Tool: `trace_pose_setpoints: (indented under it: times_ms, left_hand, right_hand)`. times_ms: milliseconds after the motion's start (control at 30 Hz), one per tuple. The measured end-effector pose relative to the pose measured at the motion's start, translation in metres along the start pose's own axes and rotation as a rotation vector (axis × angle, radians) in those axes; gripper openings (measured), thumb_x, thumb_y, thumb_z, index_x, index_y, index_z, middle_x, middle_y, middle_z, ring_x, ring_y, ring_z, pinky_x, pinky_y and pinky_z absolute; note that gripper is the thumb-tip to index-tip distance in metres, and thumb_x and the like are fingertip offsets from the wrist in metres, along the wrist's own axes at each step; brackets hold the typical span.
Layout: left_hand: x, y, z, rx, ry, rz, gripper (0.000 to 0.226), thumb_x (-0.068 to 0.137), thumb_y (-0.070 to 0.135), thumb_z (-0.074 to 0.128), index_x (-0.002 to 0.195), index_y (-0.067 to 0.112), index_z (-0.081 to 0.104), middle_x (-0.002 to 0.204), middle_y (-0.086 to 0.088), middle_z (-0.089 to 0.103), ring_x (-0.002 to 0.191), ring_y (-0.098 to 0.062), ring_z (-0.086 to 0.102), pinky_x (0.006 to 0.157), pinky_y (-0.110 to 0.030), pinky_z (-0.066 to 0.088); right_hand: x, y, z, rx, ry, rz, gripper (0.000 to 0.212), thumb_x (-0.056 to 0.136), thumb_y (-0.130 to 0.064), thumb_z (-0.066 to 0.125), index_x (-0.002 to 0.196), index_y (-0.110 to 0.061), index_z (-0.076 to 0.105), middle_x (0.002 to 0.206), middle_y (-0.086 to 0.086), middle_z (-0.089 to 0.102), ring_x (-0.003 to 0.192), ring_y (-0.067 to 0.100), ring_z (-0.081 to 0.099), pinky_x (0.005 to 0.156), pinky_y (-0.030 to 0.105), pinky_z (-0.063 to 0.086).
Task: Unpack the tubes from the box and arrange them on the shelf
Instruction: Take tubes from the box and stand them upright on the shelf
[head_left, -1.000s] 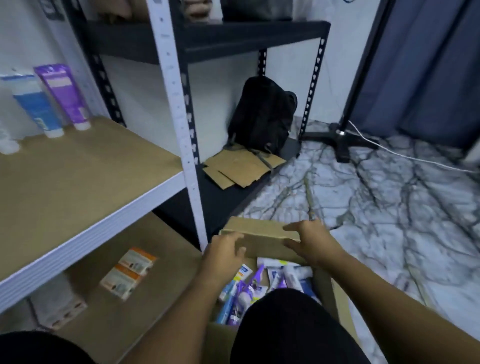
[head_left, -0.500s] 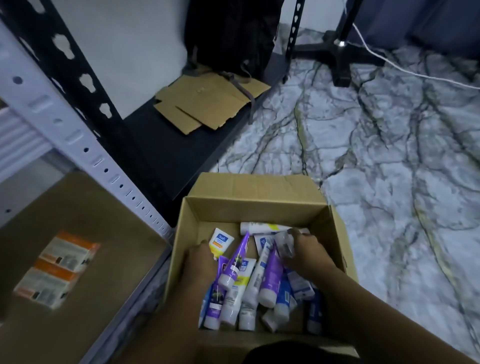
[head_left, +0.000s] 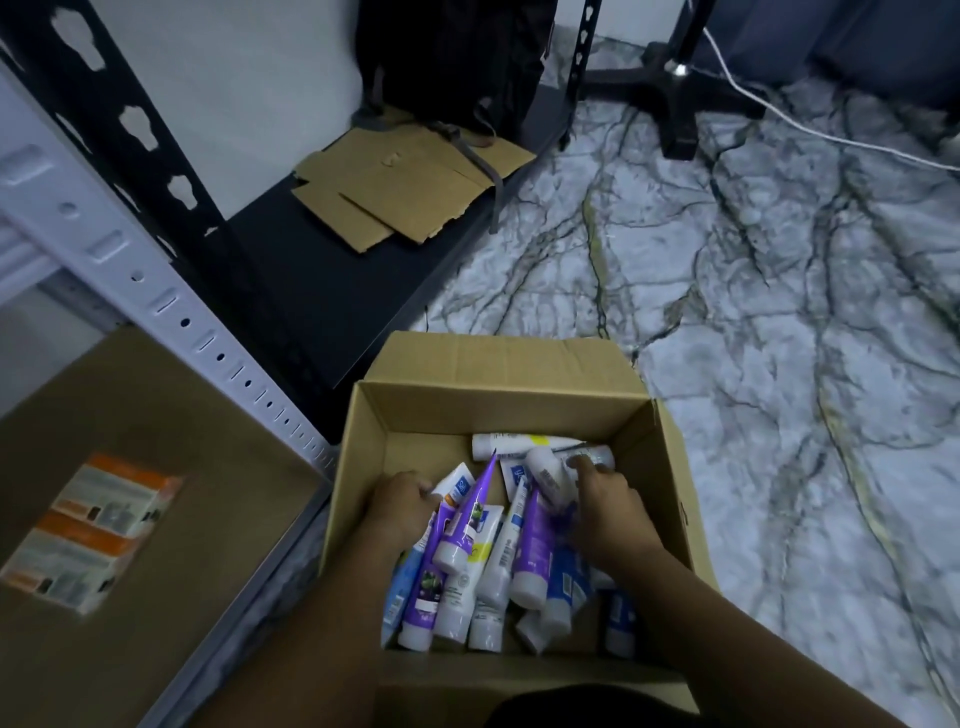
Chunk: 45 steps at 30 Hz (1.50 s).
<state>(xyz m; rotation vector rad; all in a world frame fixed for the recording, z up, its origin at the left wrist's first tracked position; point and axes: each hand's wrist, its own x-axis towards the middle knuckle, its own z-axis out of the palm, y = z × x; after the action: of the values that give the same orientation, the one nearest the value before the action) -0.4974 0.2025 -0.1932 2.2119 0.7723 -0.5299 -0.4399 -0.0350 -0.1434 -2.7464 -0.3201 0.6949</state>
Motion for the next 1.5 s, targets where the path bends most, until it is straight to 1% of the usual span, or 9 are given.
trace_pose_setpoints:
  times_ms: [200, 267, 400, 533, 633, 867, 1100, 1367, 1500]
  left_hand:
    - [-0.015, 0.007, -0.016, -0.143, 0.028, 0.076, 0.016, 0.101, 0.018, 0.053, 0.106, 0.004, 0.047, 0.094, -0.012, 0.062, 0.080, -0.020, 0.059, 0.066, -0.031, 0.045]
    - [-0.024, 0.009, -0.024, -0.226, 0.080, 0.130, 0.018, 0.099, 0.018, 0.057, 0.107, 0.006, 0.048, 0.096, -0.009, 0.062, 0.084, -0.020, 0.060, 0.070, -0.031, 0.048]
    - [-0.048, 0.024, -0.048, -0.404, 0.153, 0.262, 0.039, 0.085, 0.017, 0.076, 0.118, 0.019, 0.056, 0.110, 0.003, 0.064, 0.101, -0.013, 0.064, 0.083, -0.023, 0.051]
    - [-0.087, 0.057, -0.076, -0.532, 0.223, 0.336, 0.051, 0.065, 0.013, 0.090, 0.109, 0.017, 0.064, 0.099, 0.007, 0.068, 0.090, -0.008, 0.066, 0.065, -0.012, 0.053]
    - [-0.122, 0.081, -0.099, -0.632, 0.347, 0.380, 0.058, 0.051, 0.013, 0.097, 0.100, 0.015, 0.065, 0.094, 0.005, 0.071, 0.086, -0.009, 0.068, 0.060, -0.011, 0.051]
    - [-0.220, 0.110, -0.161, -0.728, 0.614, 0.518, 0.059, 0.043, 0.021, 0.099, 0.089, 0.023, 0.063, 0.087, 0.010, 0.072, 0.079, 0.001, 0.069, 0.061, -0.015, 0.055]
    - [-0.317, 0.110, -0.223, -0.773, 0.900, 0.571, 0.061, 0.043, 0.039, 0.096, 0.091, 0.029, 0.059, 0.086, 0.020, 0.067, 0.076, 0.009, 0.065, 0.057, -0.012, 0.052]
    - [-0.383, 0.060, -0.311, -0.804, 1.236, 0.513, 0.062, 0.041, 0.038, 0.098, 0.088, 0.027, 0.060, 0.086, 0.015, 0.068, 0.072, -0.001, 0.064, 0.061, -0.016, 0.051]
    - [-0.403, 0.018, -0.343, -0.782, 1.347, 0.446, 0.062, 0.043, 0.038, 0.097, 0.090, 0.028, 0.058, 0.087, 0.017, 0.066, 0.074, 0.000, 0.063, 0.064, -0.018, 0.052]
  right_hand:
    - [-0.011, 0.007, -0.021, 0.297, 0.270, 0.049, 0.016, 0.077, -0.030, 0.072, 0.087, -0.028, 0.060, 0.083, -0.008, 0.066, 0.074, 0.011, 0.063, 0.063, 0.036, 0.057]
    - [-0.015, 0.007, -0.030, 0.451, 0.357, 0.027, 0.014, 0.075, -0.029, 0.077, 0.078, -0.031, 0.063, 0.074, -0.011, 0.067, 0.070, 0.007, 0.063, 0.060, 0.034, 0.056]
    - [-0.024, -0.004, -0.051, 0.739, 0.397, -0.012, 0.021, 0.069, -0.021, 0.086, 0.078, -0.026, 0.068, 0.073, -0.008, 0.073, 0.070, 0.009, 0.069, 0.068, 0.040, 0.058]
    - [-0.040, -0.019, -0.076, 0.933, 0.409, -0.082, 0.028, 0.066, -0.014, 0.088, 0.086, -0.017, 0.068, 0.076, 0.004, 0.075, 0.074, 0.025, 0.073, 0.072, 0.051, 0.058]
    - [-0.062, -0.040, -0.105, 1.088, 0.349, -0.186, 0.029, 0.071, 0.005, 0.081, 0.095, -0.001, 0.067, 0.086, 0.013, 0.076, 0.085, 0.033, 0.073, 0.079, 0.051, 0.059]
    - [-0.127, -0.102, -0.177, 0.969, 0.363, -0.427, 0.022, 0.065, -0.012, 0.089, 0.083, -0.015, 0.076, 0.082, 0.002, 0.077, 0.082, 0.024, 0.074, 0.081, 0.051, 0.057]
    - [-0.199, -0.182, -0.228, 0.992, 0.317, -0.654, 0.035, 0.067, -0.007, 0.087, 0.099, -0.014, 0.074, 0.089, -0.002, 0.078, 0.083, 0.014, 0.074, 0.081, 0.045, 0.060]
    - [-0.240, -0.295, -0.251, 0.981, 0.301, -0.915, 0.035, 0.065, -0.009, 0.089, 0.097, -0.015, 0.075, 0.089, -0.005, 0.077, 0.082, 0.009, 0.073, 0.079, 0.028, 0.058]
    - [-0.248, -0.356, -0.246, 0.946, 0.242, -0.991, 0.035, 0.067, -0.016, 0.089, 0.099, -0.021, 0.075, 0.092, -0.009, 0.077, 0.085, 0.007, 0.072, 0.082, 0.033, 0.059]
